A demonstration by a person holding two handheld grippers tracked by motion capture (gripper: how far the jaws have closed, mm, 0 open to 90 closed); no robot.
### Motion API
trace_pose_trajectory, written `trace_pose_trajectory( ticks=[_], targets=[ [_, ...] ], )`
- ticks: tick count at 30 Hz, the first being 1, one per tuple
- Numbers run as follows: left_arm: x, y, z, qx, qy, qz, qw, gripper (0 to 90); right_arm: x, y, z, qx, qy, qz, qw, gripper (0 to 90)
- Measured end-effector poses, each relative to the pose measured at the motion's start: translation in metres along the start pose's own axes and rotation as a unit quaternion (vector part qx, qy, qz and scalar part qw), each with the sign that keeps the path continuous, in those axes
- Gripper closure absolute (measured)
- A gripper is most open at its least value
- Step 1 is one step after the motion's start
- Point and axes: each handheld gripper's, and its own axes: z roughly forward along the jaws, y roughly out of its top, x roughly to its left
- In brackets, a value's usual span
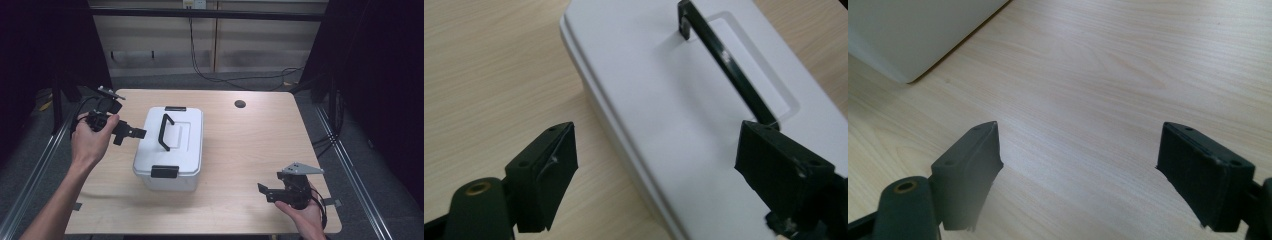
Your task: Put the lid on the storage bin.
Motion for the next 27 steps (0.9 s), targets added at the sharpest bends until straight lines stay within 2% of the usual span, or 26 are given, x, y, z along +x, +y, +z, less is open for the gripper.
trace_pose_trajectory(
  ticks=[3,6,8,11,12,14,15,17,20,23,25,27],
  targets=[
    [0.013,-0.014,0.002,0.000,-0.020,-0.014,0.9997,17.3,-0.001,0.000,0.000,-0.002,0.000,0.001,1.0000,16.9],
    [0.020,-0.029,0.000,-0.018,-0.016,-0.015,0.9996,17.3,-0.001,0.000,0.000,-0.001,0.000,0.001,1.0000,16.9],
    [0.025,-0.039,-0.001,-0.021,-0.017,-0.018,0.9995,17.3,0.000,0.000,0.000,-0.001,0.000,0.000,1.0000,16.9],
    [0.032,-0.050,-0.003,-0.029,-0.032,-0.038,0.9983,17.3,0.000,0.000,0.000,0.000,-0.001,0.002,1.0000,16.9],
    [0.032,-0.054,-0.005,-0.036,-0.034,-0.038,0.9980,17.3,0.000,0.000,0.000,0.000,-0.001,0.002,1.0000,16.9],
    [0.031,-0.061,-0.008,-0.037,-0.029,-0.024,0.9986,17.3,-0.001,0.000,0.000,-0.001,-0.002,0.002,1.0000,17.0],
    [0.030,-0.066,-0.008,-0.038,-0.017,-0.020,0.9989,17.3,-0.001,0.000,0.000,-0.001,-0.001,0.002,1.0000,16.9],
    [0.031,-0.072,-0.008,-0.039,-0.011,-0.017,0.9991,17.3,-0.001,0.000,0.000,0.000,-0.002,0.003,1.0000,16.9],
    [0.033,-0.085,-0.007,-0.050,-0.024,-0.022,0.9982,17.2,-0.001,0.000,0.000,-0.001,-0.002,0.002,1.0000,16.9],
    [0.036,-0.099,-0.002,-0.062,-0.019,-0.033,0.9974,17.3,-0.001,0.000,0.000,-0.006,-0.001,0.004,1.0000,16.9],
    [0.039,-0.105,0.000,-0.064,-0.031,-0.043,0.9965,17.3,-0.001,-0.001,0.000,-0.011,0.001,0.007,0.9999,17.3],
    [0.040,-0.110,0.001,-0.074,-0.022,-0.040,0.9962,17.3,-0.001,-0.001,0.001,-0.013,0.000,0.007,0.9999,17.6]
  ],
)
